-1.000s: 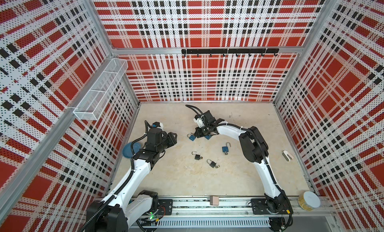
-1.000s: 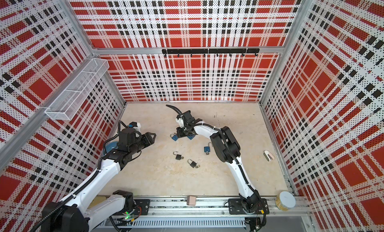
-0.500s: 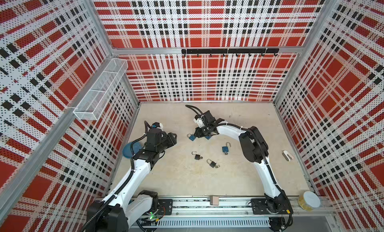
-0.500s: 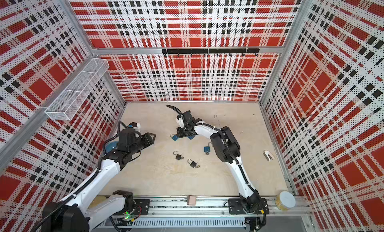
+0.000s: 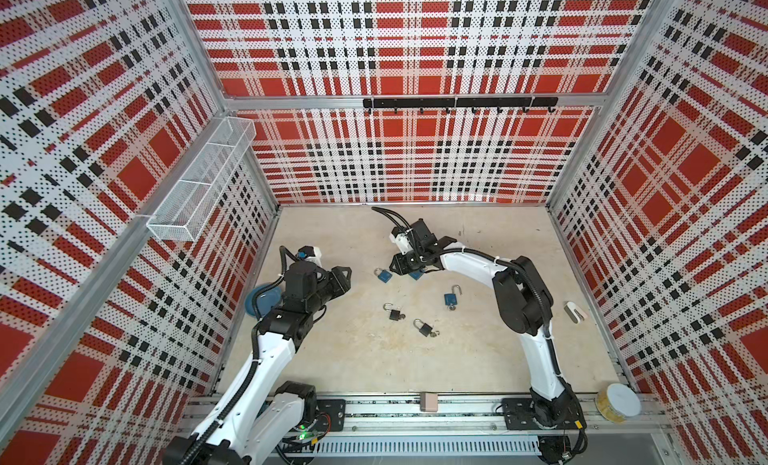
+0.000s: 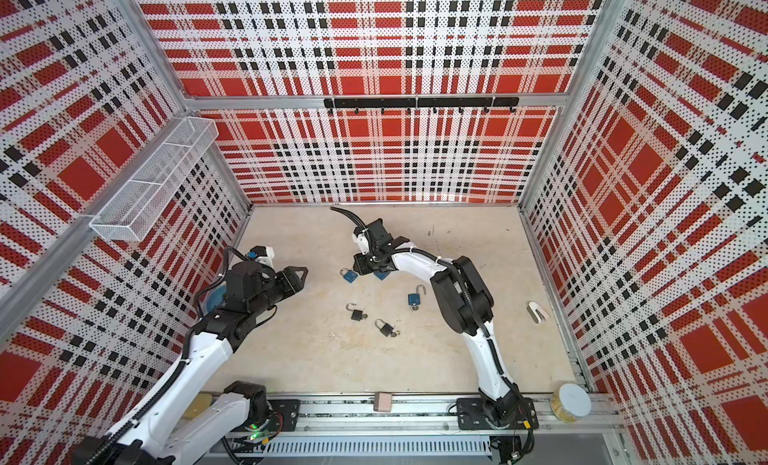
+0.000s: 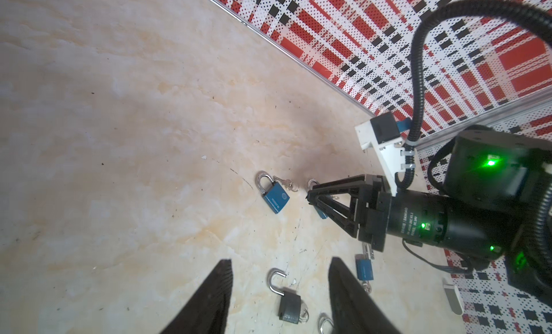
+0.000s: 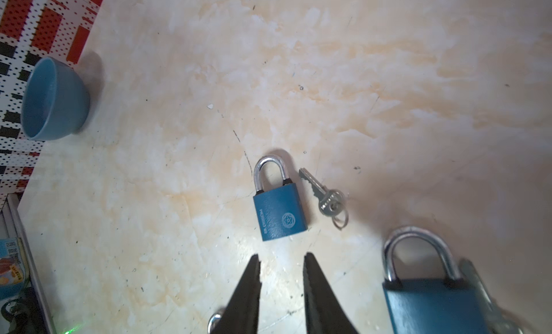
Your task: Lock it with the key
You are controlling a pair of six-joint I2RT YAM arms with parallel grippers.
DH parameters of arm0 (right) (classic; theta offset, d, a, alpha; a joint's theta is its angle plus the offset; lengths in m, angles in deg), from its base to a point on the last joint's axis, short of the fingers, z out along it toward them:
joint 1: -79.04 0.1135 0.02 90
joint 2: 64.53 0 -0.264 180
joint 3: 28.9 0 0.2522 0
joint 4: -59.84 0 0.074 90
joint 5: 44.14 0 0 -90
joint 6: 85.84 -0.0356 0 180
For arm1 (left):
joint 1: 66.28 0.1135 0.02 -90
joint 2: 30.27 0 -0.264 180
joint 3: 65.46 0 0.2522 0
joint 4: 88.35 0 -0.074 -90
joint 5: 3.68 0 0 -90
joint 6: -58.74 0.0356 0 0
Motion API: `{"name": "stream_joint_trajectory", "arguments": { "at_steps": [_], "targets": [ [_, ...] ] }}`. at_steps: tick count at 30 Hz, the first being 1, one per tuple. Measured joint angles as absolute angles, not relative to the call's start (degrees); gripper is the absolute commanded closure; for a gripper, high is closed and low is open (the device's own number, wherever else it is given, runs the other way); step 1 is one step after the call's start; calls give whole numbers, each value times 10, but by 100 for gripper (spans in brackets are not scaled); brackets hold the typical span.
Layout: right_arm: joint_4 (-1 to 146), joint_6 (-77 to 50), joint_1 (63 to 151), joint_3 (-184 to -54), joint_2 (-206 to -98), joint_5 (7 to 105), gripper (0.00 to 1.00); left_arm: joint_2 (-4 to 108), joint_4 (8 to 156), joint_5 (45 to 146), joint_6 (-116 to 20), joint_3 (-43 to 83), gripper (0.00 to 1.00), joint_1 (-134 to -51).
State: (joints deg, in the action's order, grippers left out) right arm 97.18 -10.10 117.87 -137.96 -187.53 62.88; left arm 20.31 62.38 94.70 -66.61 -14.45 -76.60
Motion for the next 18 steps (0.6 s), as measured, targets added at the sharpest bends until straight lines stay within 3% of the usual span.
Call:
{"name": "stream_joint_trajectory", "arguments": {
  "at_steps": [5,10,18],
  "targets": [
    [943,-105,1182,-1268,-1766,606,73,171,612,931,-670,-144,44,-807],
    [927,-120,1183,-1128,-1613,559,71,176,597,881,-664,-130,43,-923],
    [969,-159,1183,-970,-1412,464,65,284,605,827,-638,-57,45,-1041]
  ]
}}
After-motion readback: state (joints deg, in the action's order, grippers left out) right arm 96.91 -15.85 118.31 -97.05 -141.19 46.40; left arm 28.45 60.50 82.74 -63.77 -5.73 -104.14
